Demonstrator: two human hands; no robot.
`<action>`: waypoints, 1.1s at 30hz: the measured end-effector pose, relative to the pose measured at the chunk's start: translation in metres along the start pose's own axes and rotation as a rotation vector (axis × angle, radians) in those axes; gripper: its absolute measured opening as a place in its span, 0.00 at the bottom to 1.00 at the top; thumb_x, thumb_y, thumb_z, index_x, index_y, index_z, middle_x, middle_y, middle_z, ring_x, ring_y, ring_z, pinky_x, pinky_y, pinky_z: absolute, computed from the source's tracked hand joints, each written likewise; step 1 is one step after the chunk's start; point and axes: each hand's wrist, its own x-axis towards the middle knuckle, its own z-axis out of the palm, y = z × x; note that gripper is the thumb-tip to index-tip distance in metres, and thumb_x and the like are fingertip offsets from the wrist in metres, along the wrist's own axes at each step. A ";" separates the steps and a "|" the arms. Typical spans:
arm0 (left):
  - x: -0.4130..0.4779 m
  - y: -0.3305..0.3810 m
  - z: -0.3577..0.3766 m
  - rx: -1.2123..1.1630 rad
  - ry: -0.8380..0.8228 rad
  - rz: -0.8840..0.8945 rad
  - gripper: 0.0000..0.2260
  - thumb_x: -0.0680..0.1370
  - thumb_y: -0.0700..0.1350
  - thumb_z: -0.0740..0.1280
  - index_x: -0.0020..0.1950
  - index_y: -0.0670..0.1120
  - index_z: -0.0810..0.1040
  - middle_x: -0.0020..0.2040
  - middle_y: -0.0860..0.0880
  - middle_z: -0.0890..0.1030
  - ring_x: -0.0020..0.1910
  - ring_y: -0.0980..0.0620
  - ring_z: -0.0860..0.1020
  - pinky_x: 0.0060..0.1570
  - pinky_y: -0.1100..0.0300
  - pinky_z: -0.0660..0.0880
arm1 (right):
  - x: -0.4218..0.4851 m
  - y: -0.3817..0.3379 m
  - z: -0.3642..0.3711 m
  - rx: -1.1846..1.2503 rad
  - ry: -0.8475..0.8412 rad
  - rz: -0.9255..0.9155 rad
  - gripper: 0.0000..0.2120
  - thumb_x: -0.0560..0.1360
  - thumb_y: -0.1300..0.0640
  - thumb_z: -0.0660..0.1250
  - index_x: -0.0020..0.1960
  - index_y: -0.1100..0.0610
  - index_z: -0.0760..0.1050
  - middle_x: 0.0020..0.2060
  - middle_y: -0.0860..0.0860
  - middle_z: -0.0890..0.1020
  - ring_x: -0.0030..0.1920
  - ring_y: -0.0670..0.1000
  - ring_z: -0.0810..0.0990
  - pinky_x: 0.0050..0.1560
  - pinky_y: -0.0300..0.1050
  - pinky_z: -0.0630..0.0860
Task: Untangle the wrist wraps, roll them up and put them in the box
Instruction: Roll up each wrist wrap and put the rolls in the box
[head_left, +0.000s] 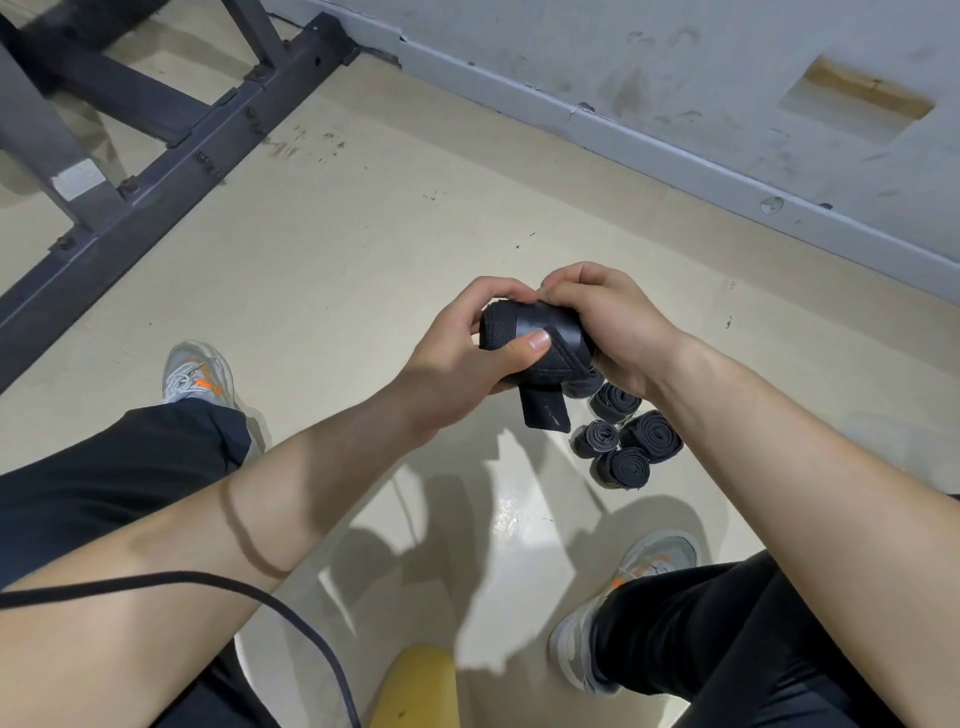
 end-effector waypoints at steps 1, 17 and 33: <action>0.001 -0.001 -0.001 -0.017 0.010 -0.019 0.14 0.80 0.41 0.73 0.64 0.49 0.77 0.59 0.46 0.79 0.51 0.54 0.82 0.48 0.58 0.83 | 0.001 0.001 -0.001 0.007 0.008 0.002 0.03 0.76 0.59 0.70 0.46 0.53 0.77 0.40 0.53 0.82 0.37 0.53 0.78 0.43 0.49 0.73; 0.025 0.006 -0.041 -0.466 0.281 -0.299 0.09 0.82 0.49 0.69 0.53 0.45 0.84 0.46 0.45 0.87 0.59 0.43 0.84 0.60 0.47 0.82 | -0.018 0.004 0.003 -1.089 -0.123 -0.824 0.15 0.72 0.55 0.74 0.58 0.49 0.78 0.55 0.47 0.74 0.55 0.53 0.73 0.56 0.51 0.74; 0.014 0.000 -0.013 -0.410 0.277 -0.241 0.19 0.80 0.49 0.73 0.69 0.46 0.76 0.54 0.48 0.83 0.47 0.47 0.87 0.51 0.52 0.84 | -0.023 -0.002 0.006 -0.856 0.087 -0.990 0.01 0.73 0.58 0.74 0.44 0.56 0.83 0.36 0.49 0.81 0.38 0.52 0.78 0.41 0.53 0.77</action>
